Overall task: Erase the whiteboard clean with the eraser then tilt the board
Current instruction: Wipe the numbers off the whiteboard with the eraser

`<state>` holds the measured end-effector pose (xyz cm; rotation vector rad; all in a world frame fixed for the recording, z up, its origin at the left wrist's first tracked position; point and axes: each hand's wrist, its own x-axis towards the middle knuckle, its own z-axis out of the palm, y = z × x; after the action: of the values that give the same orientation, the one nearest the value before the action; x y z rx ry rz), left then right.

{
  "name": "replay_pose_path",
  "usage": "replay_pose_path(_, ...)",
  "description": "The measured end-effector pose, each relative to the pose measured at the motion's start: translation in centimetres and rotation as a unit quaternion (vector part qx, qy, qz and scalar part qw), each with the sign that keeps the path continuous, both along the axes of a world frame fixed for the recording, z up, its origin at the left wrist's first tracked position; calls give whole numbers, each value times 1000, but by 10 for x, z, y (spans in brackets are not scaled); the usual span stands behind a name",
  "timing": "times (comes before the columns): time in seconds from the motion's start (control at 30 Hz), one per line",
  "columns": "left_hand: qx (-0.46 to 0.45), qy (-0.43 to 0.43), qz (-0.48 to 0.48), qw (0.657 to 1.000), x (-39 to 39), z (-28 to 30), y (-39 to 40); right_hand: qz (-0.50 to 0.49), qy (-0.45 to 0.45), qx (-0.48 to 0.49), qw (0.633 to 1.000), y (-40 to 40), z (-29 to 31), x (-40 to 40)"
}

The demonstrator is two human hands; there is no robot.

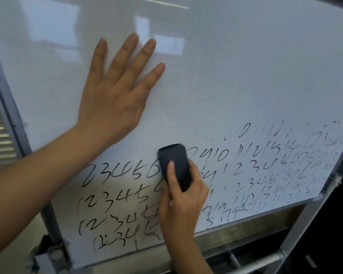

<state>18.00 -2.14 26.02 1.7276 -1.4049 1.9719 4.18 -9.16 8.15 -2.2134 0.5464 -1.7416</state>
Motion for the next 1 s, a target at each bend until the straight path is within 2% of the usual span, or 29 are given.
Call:
replay_pose_path(0.13, -4, -3, -6, 1000, 1, -1, 0, -82, -87, 123, 985, -47, 11, -19)
replay_pose_path(0.2, -2, 0, -3, 1000, 1, -1, -1, -104, -109, 149, 977, -59, 18, -24)
replay_pose_path(0.27, 1, 6, -3, 1000, 1, -1, -1, -91, -99, 120, 984, -54, 22, -21)
replay_pose_path(0.37, 2, 18, -5, 1000, 1, -1, -3, -41, -34, 13, 999, -19, 14, -5)
replay_pose_path(0.53, -26, 47, 4, 999, -15, 0, -17, 22, 31, -80, 996, 1, 1, 0)
replay_pose_path(0.6, -32, 59, 8, 998, -21, 3, -25, 24, 13, -74, 997, -18, 5, -7)
replay_pose_path(0.77, -36, 81, 19, 996, -33, 8, -44, -24, -51, 13, 998, -87, 25, -33)
replay_pose_path(0.87, -18, 76, 14, 997, -44, 13, -62, -37, -59, 1, 998, -114, 33, -43)
replay_pose_path(1.0, -6, 46, 23, 999, -62, 21, -94, 12, -97, -42, 994, -140, 47, -58)
